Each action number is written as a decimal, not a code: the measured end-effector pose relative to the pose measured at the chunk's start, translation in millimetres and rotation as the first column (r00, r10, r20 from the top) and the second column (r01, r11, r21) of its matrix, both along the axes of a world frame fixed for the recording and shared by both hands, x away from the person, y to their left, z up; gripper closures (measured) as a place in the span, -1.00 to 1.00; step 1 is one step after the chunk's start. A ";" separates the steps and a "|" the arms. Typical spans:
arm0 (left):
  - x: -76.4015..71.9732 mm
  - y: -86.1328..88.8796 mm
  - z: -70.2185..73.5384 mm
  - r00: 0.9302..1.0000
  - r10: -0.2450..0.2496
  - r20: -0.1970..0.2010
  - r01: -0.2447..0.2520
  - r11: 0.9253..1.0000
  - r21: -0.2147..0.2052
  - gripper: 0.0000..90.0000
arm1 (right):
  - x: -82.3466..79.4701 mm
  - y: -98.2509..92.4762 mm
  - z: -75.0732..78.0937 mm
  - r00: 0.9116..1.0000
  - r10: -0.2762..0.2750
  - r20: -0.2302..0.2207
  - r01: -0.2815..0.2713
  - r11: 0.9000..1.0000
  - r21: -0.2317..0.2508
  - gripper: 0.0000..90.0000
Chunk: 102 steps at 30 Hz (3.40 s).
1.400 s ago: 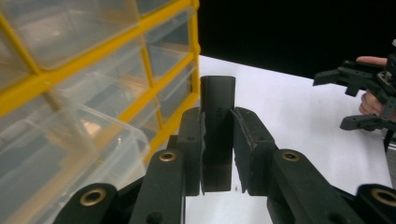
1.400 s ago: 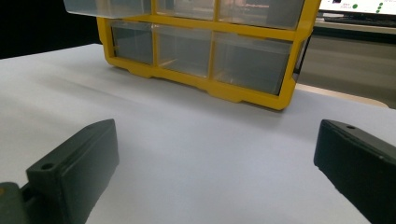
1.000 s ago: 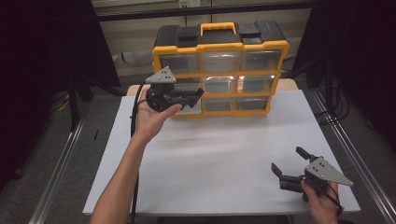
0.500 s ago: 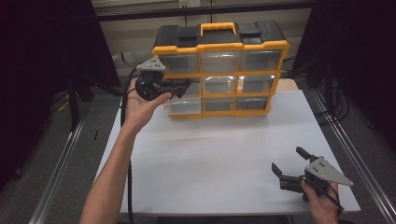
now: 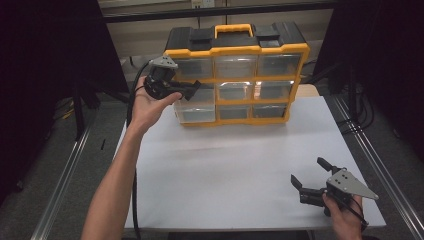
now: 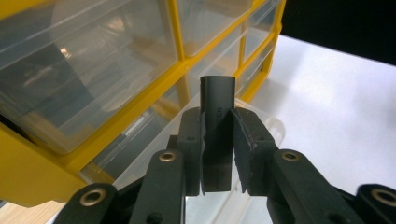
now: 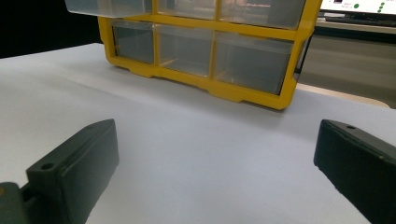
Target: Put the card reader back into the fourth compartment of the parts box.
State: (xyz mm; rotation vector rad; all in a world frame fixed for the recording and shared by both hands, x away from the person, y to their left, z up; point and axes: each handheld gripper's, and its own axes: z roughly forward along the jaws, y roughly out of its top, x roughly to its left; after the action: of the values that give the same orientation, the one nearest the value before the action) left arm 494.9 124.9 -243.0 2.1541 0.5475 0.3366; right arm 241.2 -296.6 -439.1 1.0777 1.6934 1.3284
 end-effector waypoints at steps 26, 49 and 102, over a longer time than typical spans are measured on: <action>22.9 -19.6 -18.2 0.991 -0.024 -0.135 0.047 0.984 0.175 0.64 | 0.4 0.1 -0.2 1.000 0.005 0.004 -0.005 1.000 0.003 -1.00; 29.4 -27.5 -25.9 0.992 0.058 -0.111 -0.036 0.981 0.193 0.06 | 0.5 -0.3 -0.3 1.000 0.008 0.004 -0.008 1.000 0.000 -1.00; -47.9 38.3 -45.8 0.929 0.325 0.177 -0.266 0.919 -0.293 -0.96 | 2.6 -2.1 0.5 1.000 -0.011 0.005 0.011 1.000 0.008 -1.00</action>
State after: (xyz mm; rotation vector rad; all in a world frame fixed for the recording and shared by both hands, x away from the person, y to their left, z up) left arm 447.0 163.1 -288.8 1.7477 0.7479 0.6287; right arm 243.8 -298.7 -438.7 1.0859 1.6771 1.3311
